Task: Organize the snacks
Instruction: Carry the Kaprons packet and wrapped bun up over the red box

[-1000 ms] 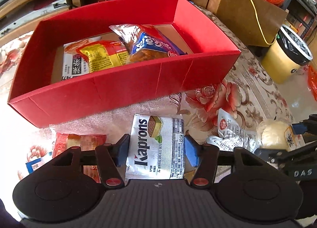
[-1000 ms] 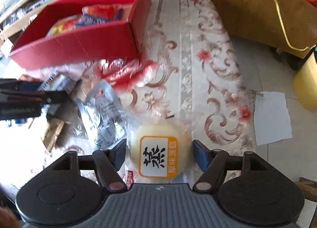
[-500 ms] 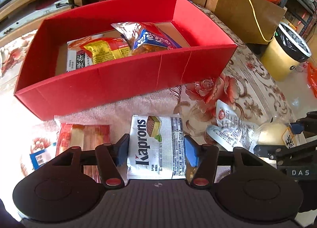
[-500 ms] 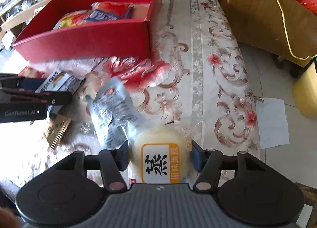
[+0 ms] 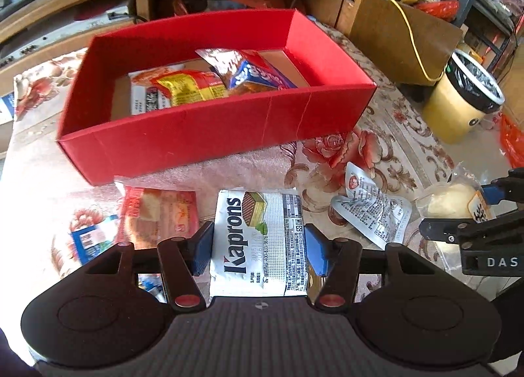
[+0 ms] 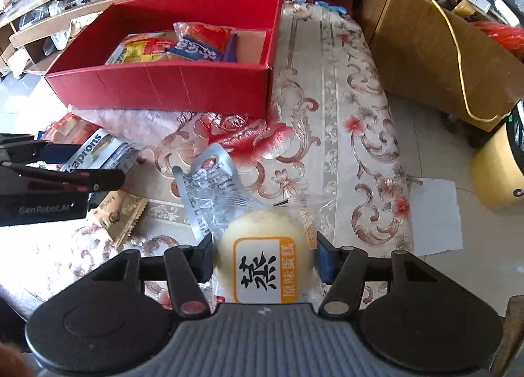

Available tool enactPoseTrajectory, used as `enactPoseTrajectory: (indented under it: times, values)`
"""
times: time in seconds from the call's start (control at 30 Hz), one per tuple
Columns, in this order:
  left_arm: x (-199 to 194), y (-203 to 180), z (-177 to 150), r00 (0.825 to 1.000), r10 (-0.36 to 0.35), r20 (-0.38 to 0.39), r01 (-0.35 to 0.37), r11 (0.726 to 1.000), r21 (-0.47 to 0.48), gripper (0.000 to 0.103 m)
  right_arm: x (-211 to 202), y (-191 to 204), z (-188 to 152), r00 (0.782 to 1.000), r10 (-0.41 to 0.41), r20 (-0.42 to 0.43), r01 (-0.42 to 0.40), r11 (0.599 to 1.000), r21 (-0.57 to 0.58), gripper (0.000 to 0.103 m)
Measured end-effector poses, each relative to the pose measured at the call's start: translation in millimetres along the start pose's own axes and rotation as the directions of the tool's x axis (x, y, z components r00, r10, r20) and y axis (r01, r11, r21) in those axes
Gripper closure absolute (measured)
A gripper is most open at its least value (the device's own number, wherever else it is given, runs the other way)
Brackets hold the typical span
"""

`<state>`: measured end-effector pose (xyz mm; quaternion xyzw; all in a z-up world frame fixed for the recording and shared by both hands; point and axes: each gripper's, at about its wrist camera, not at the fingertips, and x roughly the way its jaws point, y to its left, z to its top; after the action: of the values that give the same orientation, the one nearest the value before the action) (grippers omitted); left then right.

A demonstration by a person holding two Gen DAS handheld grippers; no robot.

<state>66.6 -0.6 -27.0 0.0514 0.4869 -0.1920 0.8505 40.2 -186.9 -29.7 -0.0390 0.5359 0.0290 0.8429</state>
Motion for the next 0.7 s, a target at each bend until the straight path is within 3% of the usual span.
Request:
enactPoseTrajectory:
  times: [0.57, 0.7]
  values:
    - [-12, 5, 8, 0.999, -0.015, 0.043, 0.018, 0.998, -0.064, 0.039, -26, 9, 9, 0.998, -0.016, 0.06, 0.018, 0.999, -0.032, 0.048]
    - [-13, 3, 16, 0.998, -0.023, 0.055, 0.027, 0.997, -0.07, 0.039, -24, 6, 21, 0.994, 0.031, 0.102, -0.029, 0.999, -0.017, 0.048]
